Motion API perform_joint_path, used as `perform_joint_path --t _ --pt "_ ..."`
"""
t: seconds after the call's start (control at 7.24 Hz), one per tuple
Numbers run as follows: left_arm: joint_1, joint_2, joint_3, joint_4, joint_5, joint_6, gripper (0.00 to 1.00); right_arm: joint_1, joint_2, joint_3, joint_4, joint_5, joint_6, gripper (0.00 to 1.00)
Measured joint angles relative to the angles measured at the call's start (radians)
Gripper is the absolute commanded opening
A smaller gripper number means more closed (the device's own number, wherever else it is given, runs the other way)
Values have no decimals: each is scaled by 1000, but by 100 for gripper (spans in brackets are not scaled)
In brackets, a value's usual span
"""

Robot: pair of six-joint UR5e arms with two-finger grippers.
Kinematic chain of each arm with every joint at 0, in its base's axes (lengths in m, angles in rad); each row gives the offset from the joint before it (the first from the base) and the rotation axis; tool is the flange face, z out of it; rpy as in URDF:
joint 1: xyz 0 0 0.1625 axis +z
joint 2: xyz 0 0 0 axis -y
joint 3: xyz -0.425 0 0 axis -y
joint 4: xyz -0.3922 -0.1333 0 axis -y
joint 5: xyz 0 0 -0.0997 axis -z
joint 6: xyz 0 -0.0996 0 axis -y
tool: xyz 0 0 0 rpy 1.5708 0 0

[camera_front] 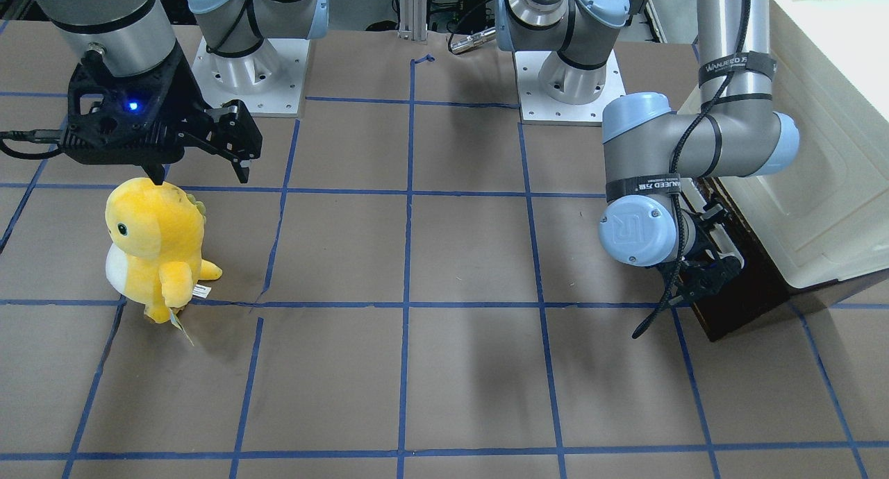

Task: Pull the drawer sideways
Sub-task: 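Close the left gripper around the white bar handle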

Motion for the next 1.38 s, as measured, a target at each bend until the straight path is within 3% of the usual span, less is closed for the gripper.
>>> perform_joint_path --t 0.14,0.28,0.41,0.97,1.38 --pt "4 2 -3 -1 0 -1 57 0 0 0 0 0 0 100" --pt "6 2 -3 -1 -1 -2 43 0 0 0 0 0 0 100" --pt "6 3 -4 -1 -5 -3 37 0 0 0 0 0 0 100" --pt "7 5 -3 -7 -23 -7 37 0 0 0 0 0 0 100" --pt "7 12 7 -24 -24 -5 17 0 0 0 0 -1 0 100"
